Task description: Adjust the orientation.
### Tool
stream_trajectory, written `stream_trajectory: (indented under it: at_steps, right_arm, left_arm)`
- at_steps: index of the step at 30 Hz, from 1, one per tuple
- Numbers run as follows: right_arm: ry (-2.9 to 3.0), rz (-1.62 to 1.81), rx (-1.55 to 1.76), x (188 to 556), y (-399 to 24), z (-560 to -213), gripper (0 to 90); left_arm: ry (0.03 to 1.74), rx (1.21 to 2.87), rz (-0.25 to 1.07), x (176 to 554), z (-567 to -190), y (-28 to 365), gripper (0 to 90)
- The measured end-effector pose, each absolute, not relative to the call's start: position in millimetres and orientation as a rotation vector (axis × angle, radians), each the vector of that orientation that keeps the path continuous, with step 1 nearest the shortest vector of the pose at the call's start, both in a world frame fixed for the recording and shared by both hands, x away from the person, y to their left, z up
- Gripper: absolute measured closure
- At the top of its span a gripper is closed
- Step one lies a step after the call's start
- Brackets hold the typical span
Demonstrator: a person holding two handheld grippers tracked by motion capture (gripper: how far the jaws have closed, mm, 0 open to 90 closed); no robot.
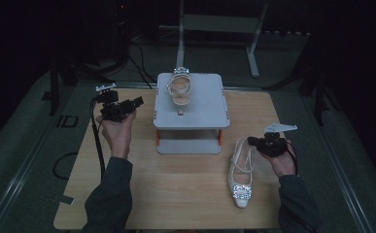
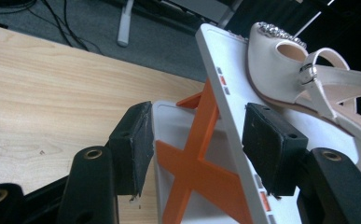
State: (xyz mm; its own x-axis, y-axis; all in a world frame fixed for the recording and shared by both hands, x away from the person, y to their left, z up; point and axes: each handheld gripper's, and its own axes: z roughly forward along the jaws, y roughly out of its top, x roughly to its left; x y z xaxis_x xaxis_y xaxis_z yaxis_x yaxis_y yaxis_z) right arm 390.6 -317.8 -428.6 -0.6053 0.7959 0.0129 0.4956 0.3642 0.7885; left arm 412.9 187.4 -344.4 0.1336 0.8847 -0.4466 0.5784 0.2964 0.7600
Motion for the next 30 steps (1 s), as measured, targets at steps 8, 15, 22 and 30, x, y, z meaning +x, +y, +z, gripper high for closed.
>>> stream_trajectory:
  at_steps: [8, 15, 22, 30]
  right_arm:
    - [2.151, 1.056, 1.166, 390.8, -323.6, -418.3, 88.5]
    - [2.015, 1.032, 1.276, 384.1, -353.4, -410.9, 88.5]
    - [1.933, 1.019, 1.369, 364.7, -389.4, -412.0, 88.4]
    - [1.879, 1.029, 1.422, 340.3, -412.9, -413.4, 84.4]
  left_arm:
    - [1.560, 1.395, 0.378, 413.0, -347.8, 189.1, 43.7]
    - [1.566, 1.394, 0.375, 412.7, -350.8, 191.7, 43.7]
    - [1.575, 1.392, 0.358, 413.4, -357.9, 191.0, 43.7]
    - [1.570, 1.389, 0.356, 413.4, -357.7, 189.4, 43.7]
